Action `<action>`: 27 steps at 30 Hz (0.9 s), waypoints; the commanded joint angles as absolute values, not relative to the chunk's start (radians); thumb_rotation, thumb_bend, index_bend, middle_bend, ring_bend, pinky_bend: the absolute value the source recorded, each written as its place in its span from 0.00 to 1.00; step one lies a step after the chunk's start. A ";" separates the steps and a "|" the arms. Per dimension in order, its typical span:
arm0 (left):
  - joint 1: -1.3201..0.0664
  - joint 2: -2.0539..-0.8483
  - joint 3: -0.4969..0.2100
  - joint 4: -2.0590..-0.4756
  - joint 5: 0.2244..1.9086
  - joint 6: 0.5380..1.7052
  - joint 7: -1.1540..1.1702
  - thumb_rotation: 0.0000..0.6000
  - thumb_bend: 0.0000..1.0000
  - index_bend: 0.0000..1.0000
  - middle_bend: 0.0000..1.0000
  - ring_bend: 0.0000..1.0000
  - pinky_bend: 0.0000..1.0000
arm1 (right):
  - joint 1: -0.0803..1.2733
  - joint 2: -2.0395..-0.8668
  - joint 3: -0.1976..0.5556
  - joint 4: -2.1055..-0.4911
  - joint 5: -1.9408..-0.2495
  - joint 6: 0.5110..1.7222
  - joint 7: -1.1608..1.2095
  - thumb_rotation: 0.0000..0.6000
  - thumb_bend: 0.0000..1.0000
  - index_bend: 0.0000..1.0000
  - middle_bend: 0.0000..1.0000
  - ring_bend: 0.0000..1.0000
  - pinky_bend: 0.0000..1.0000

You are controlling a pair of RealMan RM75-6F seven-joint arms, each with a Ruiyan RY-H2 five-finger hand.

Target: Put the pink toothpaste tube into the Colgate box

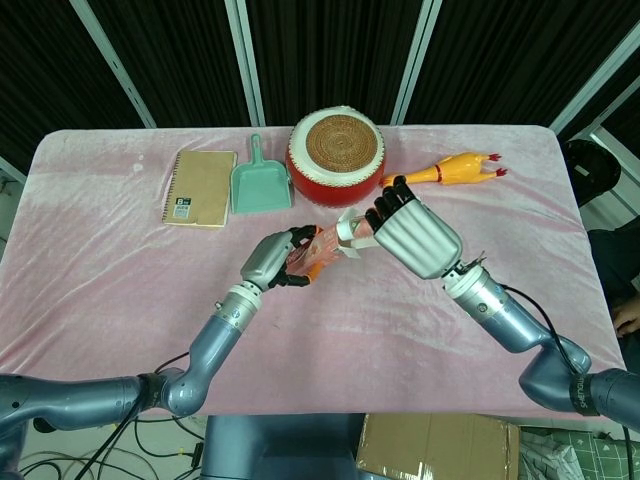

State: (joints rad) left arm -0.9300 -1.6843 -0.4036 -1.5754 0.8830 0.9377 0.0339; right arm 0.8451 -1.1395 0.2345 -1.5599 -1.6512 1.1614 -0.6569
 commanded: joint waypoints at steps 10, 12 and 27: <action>-0.935 -1.676 -0.396 -1.578 0.863 0.938 0.055 1.00 0.49 0.37 0.30 0.23 0.37 | 0.855 -1.119 0.235 -1.547 -1.675 1.156 -0.646 1.00 0.46 0.63 0.53 0.41 0.36; -0.935 -1.675 -0.400 -1.580 0.860 0.938 0.052 1.00 0.49 0.36 0.30 0.23 0.37 | 0.854 -1.117 0.232 -1.546 -1.682 1.157 -0.642 1.00 0.46 0.63 0.53 0.41 0.36; -0.953 -1.689 -0.407 -1.589 0.852 0.938 0.055 1.00 0.49 0.36 0.30 0.23 0.37 | 0.869 -1.130 0.217 -1.541 -1.732 1.157 -0.611 1.00 0.41 0.62 0.49 0.39 0.36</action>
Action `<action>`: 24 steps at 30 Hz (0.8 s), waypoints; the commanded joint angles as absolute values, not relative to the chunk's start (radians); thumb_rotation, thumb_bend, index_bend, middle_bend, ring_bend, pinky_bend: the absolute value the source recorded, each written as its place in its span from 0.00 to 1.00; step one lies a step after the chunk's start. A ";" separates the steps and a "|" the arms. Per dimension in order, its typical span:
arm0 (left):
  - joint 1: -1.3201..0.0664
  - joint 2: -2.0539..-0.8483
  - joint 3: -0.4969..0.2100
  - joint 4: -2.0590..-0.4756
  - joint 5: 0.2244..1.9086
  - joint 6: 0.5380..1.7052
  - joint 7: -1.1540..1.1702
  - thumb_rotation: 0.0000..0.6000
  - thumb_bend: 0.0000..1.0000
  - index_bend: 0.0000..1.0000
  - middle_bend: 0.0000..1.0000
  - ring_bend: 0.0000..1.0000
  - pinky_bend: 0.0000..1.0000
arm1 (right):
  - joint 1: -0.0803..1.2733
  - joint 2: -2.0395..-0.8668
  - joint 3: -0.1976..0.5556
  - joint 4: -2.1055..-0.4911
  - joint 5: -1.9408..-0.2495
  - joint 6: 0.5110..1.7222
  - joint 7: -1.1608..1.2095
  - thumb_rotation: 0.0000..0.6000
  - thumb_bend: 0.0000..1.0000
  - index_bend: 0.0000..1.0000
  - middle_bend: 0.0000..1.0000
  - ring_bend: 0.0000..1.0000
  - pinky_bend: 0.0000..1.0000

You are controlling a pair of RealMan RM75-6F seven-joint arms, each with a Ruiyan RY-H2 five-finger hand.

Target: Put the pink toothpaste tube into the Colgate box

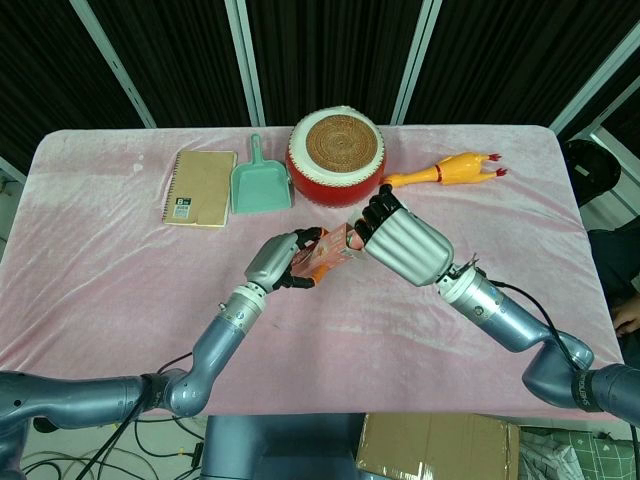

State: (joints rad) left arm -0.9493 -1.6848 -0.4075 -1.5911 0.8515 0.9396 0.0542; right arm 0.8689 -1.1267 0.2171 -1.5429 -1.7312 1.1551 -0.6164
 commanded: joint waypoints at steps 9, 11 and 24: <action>-0.960 -1.720 -0.413 -1.565 0.874 0.959 0.039 1.00 0.49 0.37 0.30 0.23 0.37 | 0.850 -1.156 0.238 -1.523 -1.711 1.202 -0.632 1.00 0.22 0.12 0.09 0.08 0.20; -0.959 -1.727 -0.412 -1.557 0.887 0.967 0.033 1.00 0.49 0.37 0.30 0.23 0.37 | 0.847 -1.160 0.245 -1.522 -1.707 1.214 -0.634 1.00 0.21 0.07 0.07 0.06 0.19; -0.930 -1.780 -0.416 -1.496 1.022 1.070 -0.048 1.00 0.48 0.37 0.30 0.23 0.37 | 0.806 -1.145 0.271 -1.545 -1.683 1.288 -0.609 1.00 0.21 0.04 0.06 0.05 0.18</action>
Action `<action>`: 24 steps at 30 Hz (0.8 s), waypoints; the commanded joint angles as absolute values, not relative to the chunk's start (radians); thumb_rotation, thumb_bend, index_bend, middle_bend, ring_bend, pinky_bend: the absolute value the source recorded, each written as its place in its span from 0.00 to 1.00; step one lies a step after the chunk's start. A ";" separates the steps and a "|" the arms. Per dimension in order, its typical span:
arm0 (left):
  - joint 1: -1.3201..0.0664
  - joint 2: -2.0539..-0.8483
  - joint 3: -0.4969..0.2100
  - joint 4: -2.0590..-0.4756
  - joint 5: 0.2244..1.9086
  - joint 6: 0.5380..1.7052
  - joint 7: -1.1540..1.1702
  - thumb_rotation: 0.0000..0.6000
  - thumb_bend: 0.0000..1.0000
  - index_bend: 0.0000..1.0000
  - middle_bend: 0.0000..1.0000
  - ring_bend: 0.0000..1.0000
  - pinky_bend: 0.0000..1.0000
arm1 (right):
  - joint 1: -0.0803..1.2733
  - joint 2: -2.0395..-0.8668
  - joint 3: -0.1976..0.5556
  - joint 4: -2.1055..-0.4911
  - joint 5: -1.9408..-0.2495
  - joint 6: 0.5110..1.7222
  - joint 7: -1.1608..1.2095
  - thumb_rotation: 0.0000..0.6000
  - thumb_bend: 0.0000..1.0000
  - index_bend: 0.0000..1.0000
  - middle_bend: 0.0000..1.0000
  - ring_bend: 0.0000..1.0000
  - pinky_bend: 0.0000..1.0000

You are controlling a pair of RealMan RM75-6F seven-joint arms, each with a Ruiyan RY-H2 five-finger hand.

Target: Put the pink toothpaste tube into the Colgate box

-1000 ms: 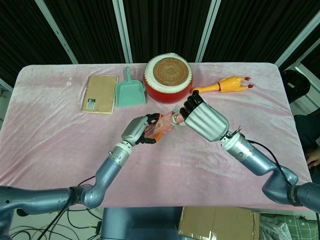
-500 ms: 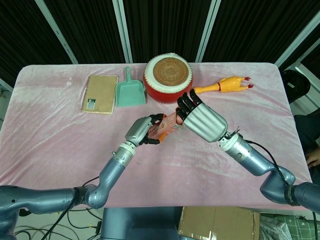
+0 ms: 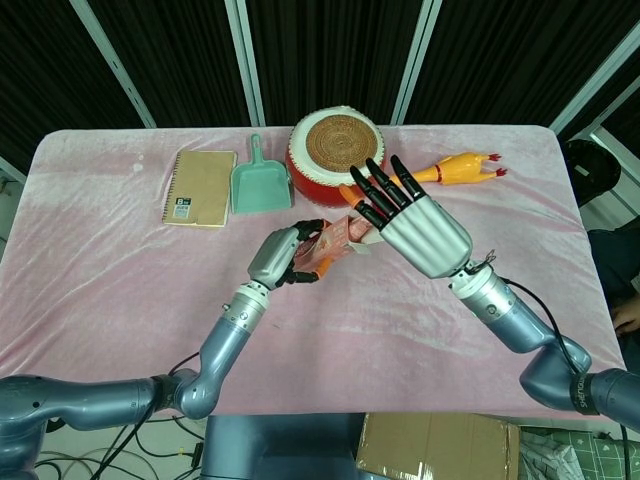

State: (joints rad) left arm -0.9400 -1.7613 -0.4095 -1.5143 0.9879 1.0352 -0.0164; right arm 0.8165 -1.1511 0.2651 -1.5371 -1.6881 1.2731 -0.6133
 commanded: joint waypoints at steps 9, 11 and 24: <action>-0.902 -1.817 -0.422 -1.452 1.090 1.141 -0.111 1.00 0.48 0.37 0.30 0.23 0.37 | 0.782 -1.122 0.315 -1.548 -1.602 1.306 -0.622 1.00 0.21 0.04 0.06 0.05 0.18; -0.895 -1.812 -0.415 -1.449 1.099 1.140 -0.113 1.00 0.48 0.37 0.30 0.23 0.37 | 0.774 -1.116 0.322 -1.544 -1.586 1.311 -0.616 1.00 0.21 0.04 0.06 0.05 0.18; -0.830 -1.704 -0.312 -1.481 1.022 1.061 0.047 1.00 0.47 0.36 0.30 0.23 0.37 | 0.702 -1.102 0.302 -1.529 -1.515 1.335 -0.571 1.00 0.21 0.04 0.06 0.05 0.18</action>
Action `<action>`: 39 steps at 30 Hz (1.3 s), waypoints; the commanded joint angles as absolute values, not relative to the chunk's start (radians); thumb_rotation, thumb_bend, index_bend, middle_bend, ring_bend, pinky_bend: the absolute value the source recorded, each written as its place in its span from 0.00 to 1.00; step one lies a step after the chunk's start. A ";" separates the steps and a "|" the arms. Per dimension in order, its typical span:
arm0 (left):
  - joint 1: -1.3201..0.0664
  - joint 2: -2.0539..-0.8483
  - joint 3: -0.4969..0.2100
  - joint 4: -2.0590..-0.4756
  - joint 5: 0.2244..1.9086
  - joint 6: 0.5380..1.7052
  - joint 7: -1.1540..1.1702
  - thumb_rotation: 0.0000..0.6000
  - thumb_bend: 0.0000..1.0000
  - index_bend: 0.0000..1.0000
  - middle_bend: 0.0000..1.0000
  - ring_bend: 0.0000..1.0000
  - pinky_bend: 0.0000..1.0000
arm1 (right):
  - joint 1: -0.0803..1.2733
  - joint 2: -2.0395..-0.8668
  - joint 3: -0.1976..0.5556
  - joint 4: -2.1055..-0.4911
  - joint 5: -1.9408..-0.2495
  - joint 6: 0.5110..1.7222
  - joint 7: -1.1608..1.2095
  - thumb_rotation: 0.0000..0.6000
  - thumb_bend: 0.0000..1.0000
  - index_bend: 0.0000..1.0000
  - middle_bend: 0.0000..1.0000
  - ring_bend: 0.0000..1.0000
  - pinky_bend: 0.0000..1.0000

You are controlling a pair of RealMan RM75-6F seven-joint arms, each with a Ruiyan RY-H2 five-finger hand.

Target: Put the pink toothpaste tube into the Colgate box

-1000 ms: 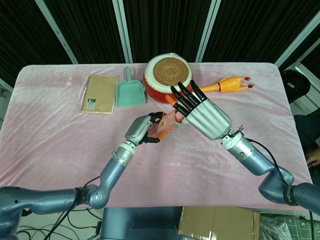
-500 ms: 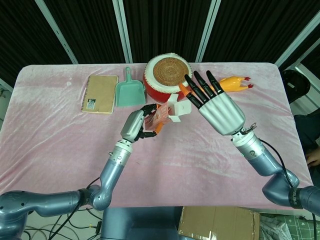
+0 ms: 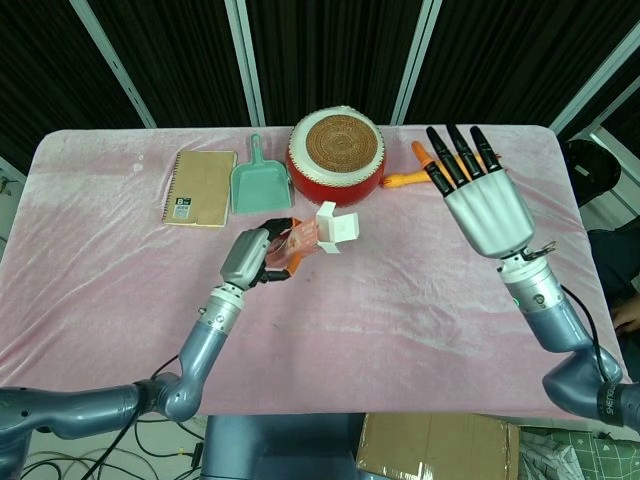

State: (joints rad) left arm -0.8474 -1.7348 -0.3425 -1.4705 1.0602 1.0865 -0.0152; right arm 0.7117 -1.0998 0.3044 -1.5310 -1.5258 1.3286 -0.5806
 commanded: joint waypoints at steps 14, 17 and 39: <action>-0.803 -1.676 -0.226 -1.501 0.893 1.074 0.322 1.00 0.24 0.19 0.19 0.11 0.20 | 0.640 -1.101 0.288 -1.548 -1.455 1.359 -0.527 1.00 0.21 0.04 0.06 0.05 0.18; -0.798 -1.673 -0.226 -1.514 0.875 1.088 0.352 1.00 0.21 0.16 0.15 0.09 0.16 | 0.626 -1.100 0.284 -1.552 -1.443 1.362 -0.520 1.00 0.21 0.04 0.06 0.05 0.18; -0.433 -1.220 0.020 -1.738 1.326 1.444 0.176 1.00 0.07 0.07 0.00 0.00 0.02 | 0.252 -1.013 0.107 -1.745 -1.284 1.480 -0.232 1.00 0.11 0.00 0.00 0.00 0.12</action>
State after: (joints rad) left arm -0.4887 -1.2637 -0.0265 -1.7244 1.2764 1.3863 0.2172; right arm 0.2730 -1.0258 0.1228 -1.7289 -1.2949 1.4750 -0.2511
